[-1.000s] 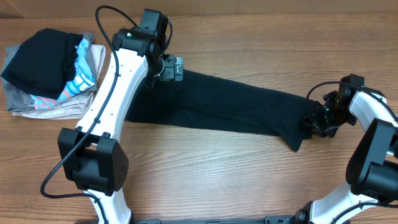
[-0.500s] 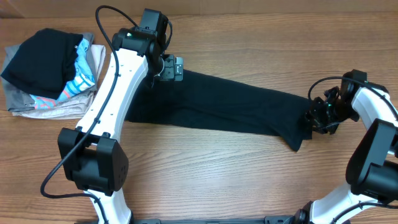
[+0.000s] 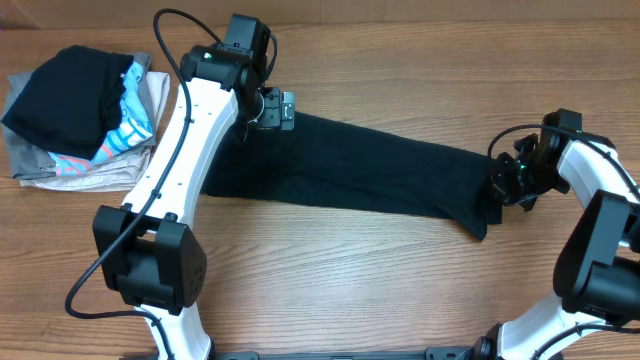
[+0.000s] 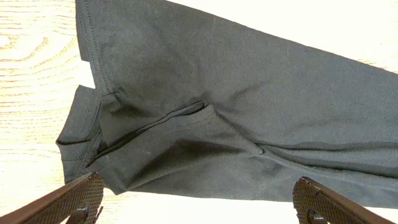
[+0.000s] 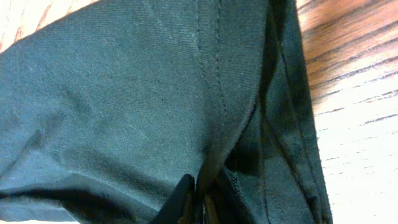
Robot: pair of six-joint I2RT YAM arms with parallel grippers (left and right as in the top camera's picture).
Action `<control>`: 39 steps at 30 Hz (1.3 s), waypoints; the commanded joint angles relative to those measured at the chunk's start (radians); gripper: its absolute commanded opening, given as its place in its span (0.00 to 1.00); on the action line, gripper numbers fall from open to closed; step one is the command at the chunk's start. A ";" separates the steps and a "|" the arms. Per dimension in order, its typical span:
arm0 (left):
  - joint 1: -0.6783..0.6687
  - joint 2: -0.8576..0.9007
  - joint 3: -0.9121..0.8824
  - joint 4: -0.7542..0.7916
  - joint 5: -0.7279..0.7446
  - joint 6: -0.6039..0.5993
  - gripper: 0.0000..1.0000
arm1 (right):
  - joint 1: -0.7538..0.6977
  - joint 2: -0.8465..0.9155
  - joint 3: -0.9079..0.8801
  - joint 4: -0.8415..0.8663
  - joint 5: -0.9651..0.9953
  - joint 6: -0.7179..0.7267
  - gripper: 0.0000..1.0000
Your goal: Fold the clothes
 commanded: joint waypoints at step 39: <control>0.003 0.013 -0.008 0.002 -0.009 -0.003 1.00 | 0.003 0.000 -0.009 0.013 0.069 -0.015 0.04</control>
